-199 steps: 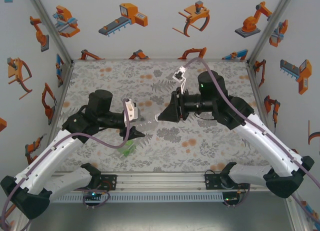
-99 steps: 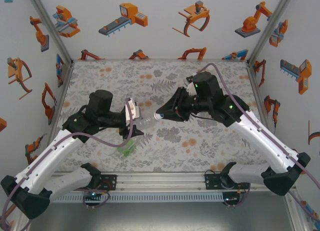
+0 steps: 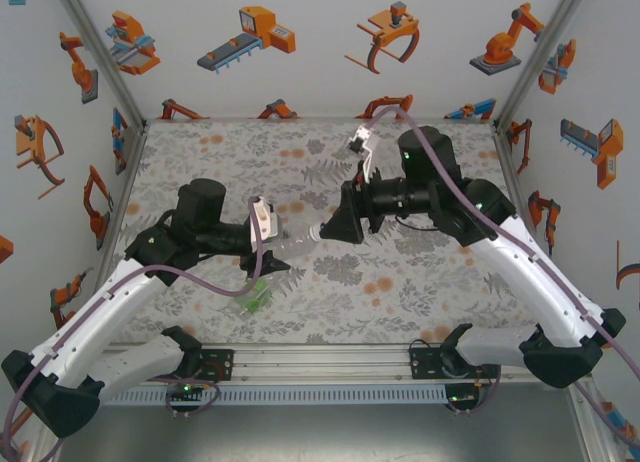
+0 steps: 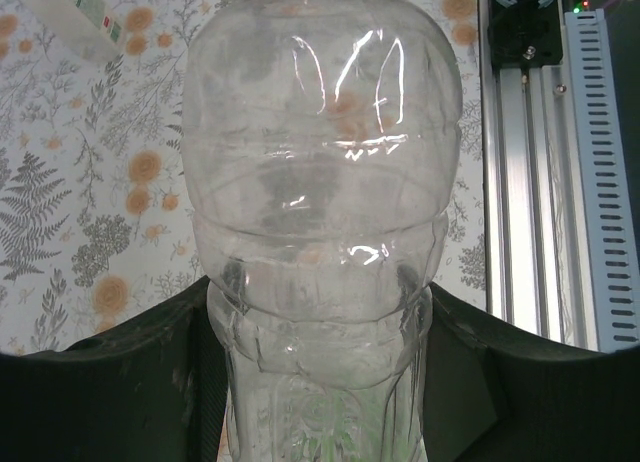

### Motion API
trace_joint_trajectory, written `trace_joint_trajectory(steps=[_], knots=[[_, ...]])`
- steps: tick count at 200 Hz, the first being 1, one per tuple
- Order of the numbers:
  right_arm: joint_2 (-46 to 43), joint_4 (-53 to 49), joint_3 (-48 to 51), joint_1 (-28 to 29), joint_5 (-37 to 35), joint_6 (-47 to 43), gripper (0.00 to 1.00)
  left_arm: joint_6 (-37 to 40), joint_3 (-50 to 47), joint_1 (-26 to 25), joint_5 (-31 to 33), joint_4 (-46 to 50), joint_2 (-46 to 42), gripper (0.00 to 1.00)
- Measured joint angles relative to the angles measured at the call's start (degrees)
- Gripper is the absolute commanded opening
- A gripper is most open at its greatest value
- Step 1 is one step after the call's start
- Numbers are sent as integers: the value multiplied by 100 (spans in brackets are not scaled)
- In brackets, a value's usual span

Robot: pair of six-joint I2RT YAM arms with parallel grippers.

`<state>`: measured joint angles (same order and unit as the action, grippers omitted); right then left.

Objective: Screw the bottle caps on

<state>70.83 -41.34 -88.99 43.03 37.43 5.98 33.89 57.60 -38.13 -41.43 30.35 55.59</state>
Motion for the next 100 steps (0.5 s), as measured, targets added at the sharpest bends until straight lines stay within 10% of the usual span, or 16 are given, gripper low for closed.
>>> trace_joint_trajectory(steps=[50, 100], knots=[[63, -435, -90, 2, 1078, -3593, 55, -2, 0, -9, -131, 2, 0, 0], [227, -433, -90, 0, 1532, -4778, 42, -2, 0, -9, -195, 2, 0, 0]])
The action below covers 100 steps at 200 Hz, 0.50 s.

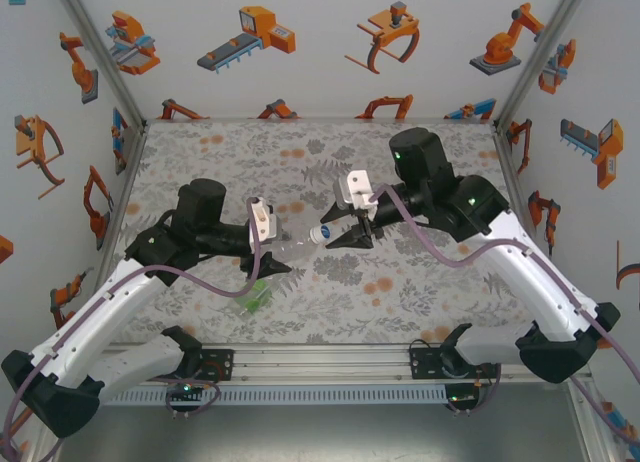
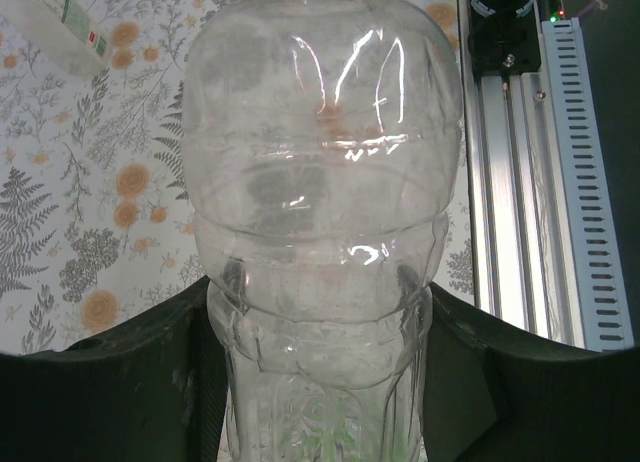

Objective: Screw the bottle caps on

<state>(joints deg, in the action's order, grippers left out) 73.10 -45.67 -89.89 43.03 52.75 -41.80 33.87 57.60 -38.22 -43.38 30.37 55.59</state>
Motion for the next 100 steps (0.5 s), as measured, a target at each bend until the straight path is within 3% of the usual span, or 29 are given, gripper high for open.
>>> trace_joint_trajectory(steps=[27, 43, 87, 100], knots=[[68, 0, 0, 0, 17, -184, 42, 0, 0, -2, -17, 0, 0, 0], [79, 0, 0, 2, 17, -232, 37, 0, 0, -2, -17, 0, 0, 0], [85, 7, 0, 0, 13, -203, 13, -2, 0, -2, -22, 4, 0, 0], [83, 50, 2, 0, -11, 33, 0, -4, 0, -2, -24, 4, 0, 0]])
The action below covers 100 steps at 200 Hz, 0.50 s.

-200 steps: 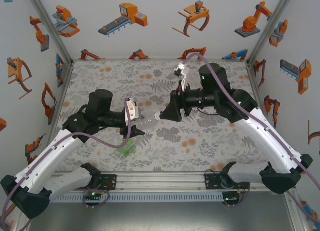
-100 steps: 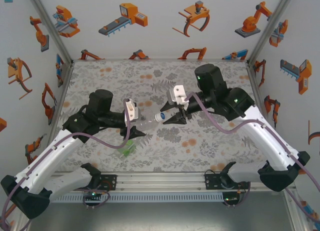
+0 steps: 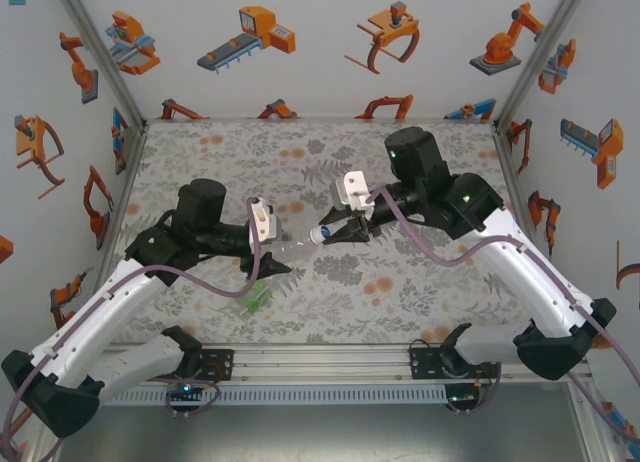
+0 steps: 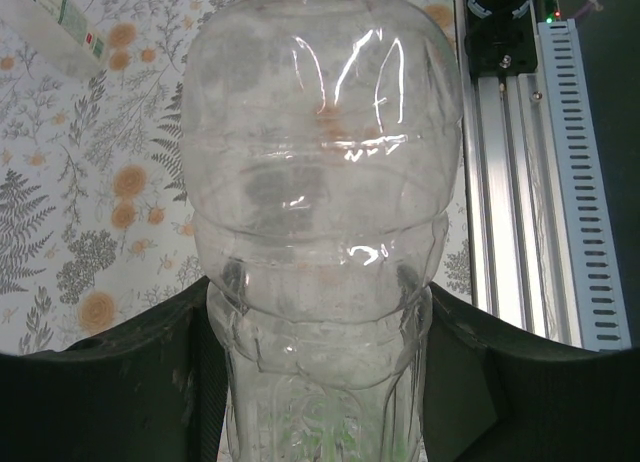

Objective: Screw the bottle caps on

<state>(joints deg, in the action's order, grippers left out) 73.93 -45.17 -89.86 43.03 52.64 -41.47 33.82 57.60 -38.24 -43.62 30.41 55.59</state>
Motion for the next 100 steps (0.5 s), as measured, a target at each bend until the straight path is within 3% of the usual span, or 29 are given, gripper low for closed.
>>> trace_joint_trajectory(steps=[31, 64, 100], knots=[[-50, 455, 164, 0, -282, 1569, 0, -20, 0, 2, 61, 7, 0, 0], [-264, 1147, 588, -9, -881, 4321, 0, -33, 0, 2, 168, 17, 4, 0], [-173, 903, 439, -11, -1735, 7147, 0, -44, 0, 2, 299, -83, 52, 0]])
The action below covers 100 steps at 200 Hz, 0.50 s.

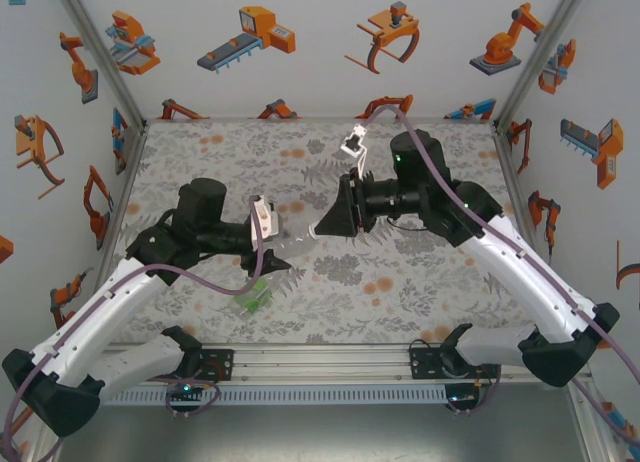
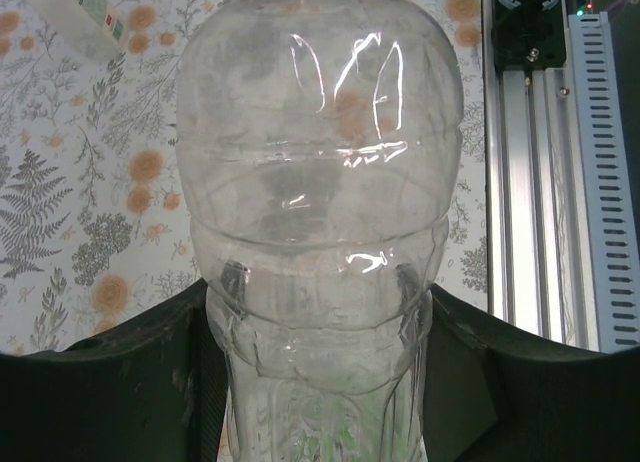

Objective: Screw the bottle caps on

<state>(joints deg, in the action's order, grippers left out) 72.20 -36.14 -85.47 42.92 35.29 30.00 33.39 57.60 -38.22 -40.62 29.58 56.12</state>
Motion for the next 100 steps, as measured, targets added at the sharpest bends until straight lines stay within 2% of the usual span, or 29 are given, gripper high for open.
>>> trace_joint_trajectory(steps=[32, 59, 72, 80, 81, 82, 86, 100], knots=[[483, -817, -627, -11, -380, 1851, 0, 0, 0, 0, 214, -24, 59, 0], [684, -1215, -804, -37, -551, 2575, 0, 2, 0, 0, 341, 42, 120, 2], [710, -1294, -804, -37, -614, 2730, 0, 2, 0, 0, 369, 87, 131, 16], [723, -1320, -807, -37, -634, 2774, 0, 2, 0, -2, 382, 101, 138, 31], [726, -1329, -809, -37, -640, 2778, 0, 2, 0, -2, 382, 103, 138, 37], [728, -1333, -811, -37, -643, 2782, 0, 2, 0, -2, 385, 103, 140, 37], [741, -1353, -826, -37, -651, 2804, 0, 2, 0, -2, 396, 105, 140, 47], [787, -1427, -903, -35, -695, 2820, 0, 0, 0, -2, 431, 101, 138, 67]])
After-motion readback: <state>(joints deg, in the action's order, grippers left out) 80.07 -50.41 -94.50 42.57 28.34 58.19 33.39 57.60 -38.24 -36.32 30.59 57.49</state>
